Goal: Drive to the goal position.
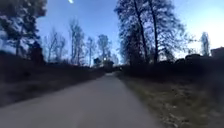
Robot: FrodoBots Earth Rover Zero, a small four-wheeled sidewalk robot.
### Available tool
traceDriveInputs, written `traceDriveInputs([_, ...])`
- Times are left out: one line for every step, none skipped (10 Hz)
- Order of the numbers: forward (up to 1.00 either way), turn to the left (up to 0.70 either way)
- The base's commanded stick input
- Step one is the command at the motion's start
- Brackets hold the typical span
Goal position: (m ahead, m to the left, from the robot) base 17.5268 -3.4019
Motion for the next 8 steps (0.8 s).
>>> traceDriveInputs([1.00,0.33])
traceDriveInputs([1.00,0.40])
traceDriveInputs([1.00,0.25])
traceDriveInputs([1.00,0.00])
traceDriveInputs([1.00,0.00])
traceDriveInputs([1.00,0.00])
traceDriveInputs([1.00,0.00])
traceDriveInputs([1.00,0.00])
